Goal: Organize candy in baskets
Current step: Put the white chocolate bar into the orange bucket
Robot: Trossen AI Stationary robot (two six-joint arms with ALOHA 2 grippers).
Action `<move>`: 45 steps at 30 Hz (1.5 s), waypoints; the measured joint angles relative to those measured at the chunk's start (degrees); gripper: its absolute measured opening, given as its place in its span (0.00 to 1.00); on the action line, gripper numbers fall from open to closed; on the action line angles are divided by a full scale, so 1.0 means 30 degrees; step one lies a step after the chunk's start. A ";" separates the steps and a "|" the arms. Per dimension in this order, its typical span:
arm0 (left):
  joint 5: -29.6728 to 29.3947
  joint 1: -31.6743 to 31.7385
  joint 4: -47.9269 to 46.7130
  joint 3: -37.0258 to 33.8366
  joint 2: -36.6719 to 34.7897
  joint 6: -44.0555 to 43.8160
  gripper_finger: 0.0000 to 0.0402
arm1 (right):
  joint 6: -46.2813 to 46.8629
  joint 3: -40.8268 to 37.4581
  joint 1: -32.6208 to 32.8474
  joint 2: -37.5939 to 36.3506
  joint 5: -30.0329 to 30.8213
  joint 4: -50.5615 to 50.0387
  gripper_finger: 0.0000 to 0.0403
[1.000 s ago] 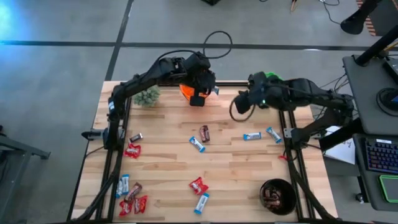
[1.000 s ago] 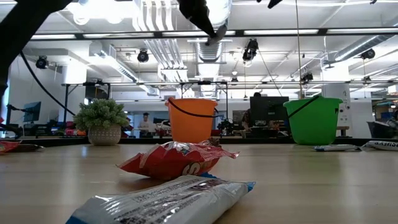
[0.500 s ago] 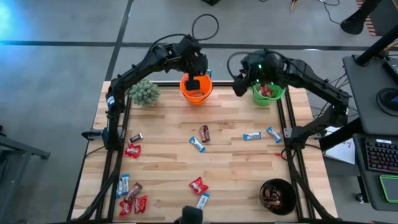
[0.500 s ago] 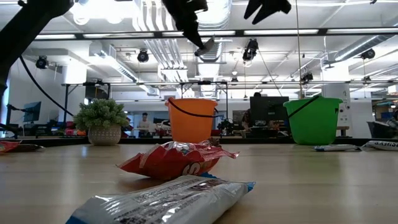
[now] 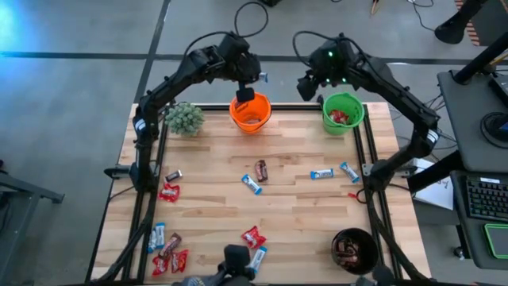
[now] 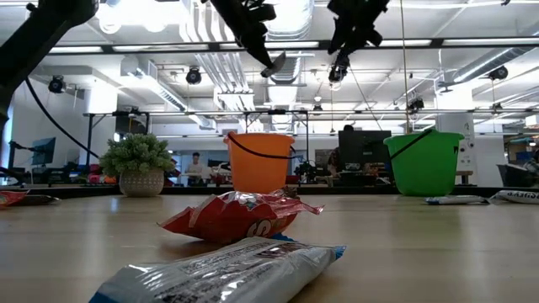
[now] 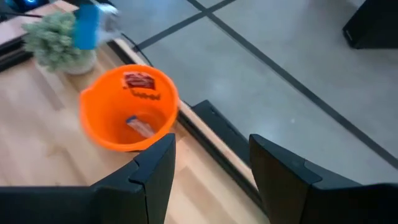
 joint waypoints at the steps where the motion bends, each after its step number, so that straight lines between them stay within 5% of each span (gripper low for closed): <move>1: -0.0003 0.0029 0.0191 0.0000 0.0000 -0.0089 0.00 | -0.0204 0.0000 -0.0291 0.0136 -0.0043 0.0122 0.48; 8: 0.0004 0.0527 0.0402 -0.0007 0.0000 -0.1106 0.00 | -0.1000 0.0000 -0.2365 0.0912 -0.2378 0.0561 0.48; 21: -0.0046 0.1350 0.0016 -0.0036 0.0379 -0.1565 0.00 | -0.0357 0.0000 -0.2863 0.2270 -1.1536 0.2709 0.48; 32: 0.0515 0.1313 -0.0013 -0.0029 0.0386 -0.0268 0.00 | 0.1198 0.0118 -0.2217 0.2710 -1.1976 0.3835 0.48; 42: 0.1323 0.1313 -0.0176 -0.0029 0.0386 0.0391 0.00 | 0.1307 0.5317 -0.3242 0.0710 -1.1740 -0.1000 0.48; 45: 0.1338 0.1313 0.0047 -0.0015 0.0386 0.0714 0.00 | 0.1266 0.6018 -0.3220 0.0223 -1.0233 -0.1173 0.48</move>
